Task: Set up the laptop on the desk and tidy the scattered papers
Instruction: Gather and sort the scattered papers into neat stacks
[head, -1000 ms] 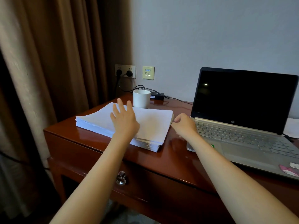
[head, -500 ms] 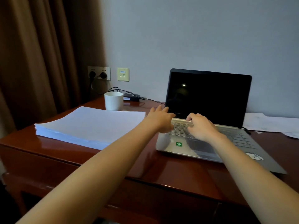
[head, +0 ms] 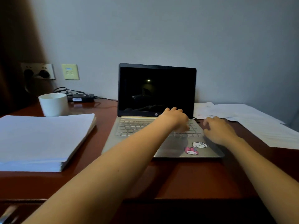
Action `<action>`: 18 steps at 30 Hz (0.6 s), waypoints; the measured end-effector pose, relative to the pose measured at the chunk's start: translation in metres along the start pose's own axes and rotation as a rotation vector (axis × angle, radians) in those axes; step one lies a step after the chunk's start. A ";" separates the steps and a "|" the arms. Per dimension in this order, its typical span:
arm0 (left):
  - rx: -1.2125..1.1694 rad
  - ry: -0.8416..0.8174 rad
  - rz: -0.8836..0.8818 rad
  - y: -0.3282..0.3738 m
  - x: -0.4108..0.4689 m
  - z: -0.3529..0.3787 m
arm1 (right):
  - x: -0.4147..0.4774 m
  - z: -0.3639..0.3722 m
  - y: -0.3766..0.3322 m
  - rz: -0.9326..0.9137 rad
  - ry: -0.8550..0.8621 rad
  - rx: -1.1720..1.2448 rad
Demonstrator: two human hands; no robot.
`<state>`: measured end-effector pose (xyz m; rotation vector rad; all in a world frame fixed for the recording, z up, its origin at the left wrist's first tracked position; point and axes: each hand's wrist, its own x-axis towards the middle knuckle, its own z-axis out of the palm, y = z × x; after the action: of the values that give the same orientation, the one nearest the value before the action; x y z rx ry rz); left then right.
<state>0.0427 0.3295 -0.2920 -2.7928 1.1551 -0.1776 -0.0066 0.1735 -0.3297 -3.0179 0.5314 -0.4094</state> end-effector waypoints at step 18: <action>-0.079 -0.100 0.045 0.107 0.144 0.051 | 0.018 0.033 0.125 0.404 0.133 0.064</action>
<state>0.0770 0.1554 -0.3493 -2.8035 1.2262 0.0123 -0.0227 0.0499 -0.3688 -2.7351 1.0863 -0.5842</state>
